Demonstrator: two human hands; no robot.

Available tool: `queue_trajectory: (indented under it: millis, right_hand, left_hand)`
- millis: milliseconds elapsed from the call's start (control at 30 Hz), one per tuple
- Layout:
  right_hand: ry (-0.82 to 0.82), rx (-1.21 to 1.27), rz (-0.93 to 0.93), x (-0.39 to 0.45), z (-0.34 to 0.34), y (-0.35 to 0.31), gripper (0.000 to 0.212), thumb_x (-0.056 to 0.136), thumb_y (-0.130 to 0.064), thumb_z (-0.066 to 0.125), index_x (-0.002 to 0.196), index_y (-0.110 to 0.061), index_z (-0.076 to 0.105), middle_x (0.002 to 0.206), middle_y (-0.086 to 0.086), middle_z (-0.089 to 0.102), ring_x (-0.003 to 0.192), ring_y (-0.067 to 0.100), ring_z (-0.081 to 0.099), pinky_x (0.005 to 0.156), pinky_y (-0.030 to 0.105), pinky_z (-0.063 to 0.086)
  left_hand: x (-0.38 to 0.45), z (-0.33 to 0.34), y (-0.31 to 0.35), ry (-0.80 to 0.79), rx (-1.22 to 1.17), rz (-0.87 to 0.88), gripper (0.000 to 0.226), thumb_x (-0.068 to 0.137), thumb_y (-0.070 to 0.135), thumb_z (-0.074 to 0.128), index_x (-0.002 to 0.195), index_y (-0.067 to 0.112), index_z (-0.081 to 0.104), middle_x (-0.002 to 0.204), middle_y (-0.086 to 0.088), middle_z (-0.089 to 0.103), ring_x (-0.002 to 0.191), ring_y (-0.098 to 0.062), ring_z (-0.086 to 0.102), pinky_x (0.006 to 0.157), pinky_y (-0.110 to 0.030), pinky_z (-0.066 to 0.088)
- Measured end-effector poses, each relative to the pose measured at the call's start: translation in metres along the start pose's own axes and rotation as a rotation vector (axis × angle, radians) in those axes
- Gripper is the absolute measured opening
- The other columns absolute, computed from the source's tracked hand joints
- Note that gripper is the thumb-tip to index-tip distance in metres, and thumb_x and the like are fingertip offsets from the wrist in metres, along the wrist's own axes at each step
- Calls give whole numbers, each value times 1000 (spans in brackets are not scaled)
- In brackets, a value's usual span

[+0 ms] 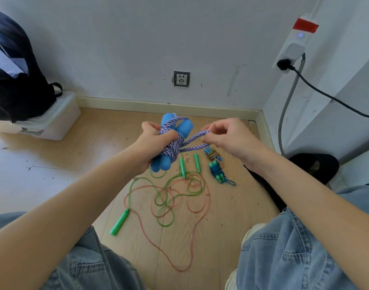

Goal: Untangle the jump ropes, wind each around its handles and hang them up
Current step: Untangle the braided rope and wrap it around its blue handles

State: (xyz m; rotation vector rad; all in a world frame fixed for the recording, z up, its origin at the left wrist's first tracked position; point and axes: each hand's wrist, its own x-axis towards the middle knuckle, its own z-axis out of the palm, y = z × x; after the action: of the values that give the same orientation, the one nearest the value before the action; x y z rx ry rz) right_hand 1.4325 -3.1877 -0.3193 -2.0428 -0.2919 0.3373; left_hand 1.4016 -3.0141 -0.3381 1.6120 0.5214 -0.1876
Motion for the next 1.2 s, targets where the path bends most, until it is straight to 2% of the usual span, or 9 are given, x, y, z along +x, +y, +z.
queue_trajectory:
  millis: [67, 167, 233, 333, 500, 700, 900, 1100, 1200]
  right_hand:
    - [-59, 93, -80, 0, 3, -4, 18, 83, -9, 63, 67, -13, 57, 107, 7, 68, 78, 7, 57, 67, 21, 44]
    - [-143, 261, -107, 1, 5, -6, 19, 91, -10, 54, 73, -16, 50, 95, 8, 70, 70, 11, 51, 57, 20, 40]
    - [-133, 284, -87, 3, 4, -5, 16, 92, -15, 53, 76, -17, 50, 80, 2, 68, 64, 10, 51, 54, 21, 37]
    - [-14, 339, -62, 7, 2, -1, 12, 88, -12, 60, 80, -18, 52, 70, 2, 59, 55, 8, 46, 51, 19, 36]
    - [99, -274, -272, 7, 5, 1, 7, 85, -17, 64, 87, -20, 58, 74, -10, 56, 61, 0, 49, 61, 11, 41]
    - [35, -553, -380, 5, 14, -6, 25, 94, -17, 49, 113, -7, 61, 102, 13, 59, 96, 23, 53, 83, 28, 37]
    - [138, -491, -369, 2, 11, -3, 22, 85, -13, 62, 102, -8, 48, 76, 4, 56, 68, 18, 51, 65, 30, 43]
    - [132, -494, -411, 7, 9, -1, 7, 80, -9, 64, 85, -4, 66, 70, -1, 57, 55, 0, 44, 57, 7, 33]
    - [118, -473, -399, 8, 11, 2, 6, 79, -10, 66, 84, -7, 67, 72, -1, 57, 56, -2, 43, 57, 9, 33]
  left_hand:
    - [2, -1, 0, 9, -67, 6, 46, 88, 19, 59, 119, 18, 26, 100, -9, 54, 79, -23, 63, 72, -40, 55]
    - [-3, 2, 1, -127, -92, 38, 61, 90, 16, 56, 137, 32, 22, 98, -3, 57, 77, -22, 66, 61, -34, 58]
    - [-11, 7, 0, -215, -47, 59, 56, 91, 14, 53, 136, 35, 29, 100, -3, 60, 75, -19, 66, 57, -31, 58]
    - [-18, 15, -2, -230, 75, 116, 45, 91, 11, 48, 126, 38, 39, 104, -5, 61, 81, -21, 64, 71, -39, 55]
    - [-19, 17, -2, -140, 120, 175, 26, 92, 17, 52, 115, 26, 44, 110, -15, 61, 91, -29, 64, 79, -45, 54]
    - [-14, 17, -4, -50, 256, 239, 11, 95, 23, 46, 105, 26, 43, 105, -16, 61, 93, -32, 63, 83, -53, 52]
    - [-12, 24, -9, -46, 382, 301, 12, 93, 27, 45, 105, 27, 42, 95, -18, 65, 85, -33, 65, 79, -53, 52]
    - [-7, 21, -7, 3, 413, 324, 10, 94, 28, 42, 104, 29, 40, 87, -9, 64, 80, -27, 65, 73, -46, 54]
    - [-7, 21, -10, 33, 572, 421, 11, 94, 29, 41, 105, 30, 39, 71, 3, 57, 67, -16, 62, 58, -36, 51]
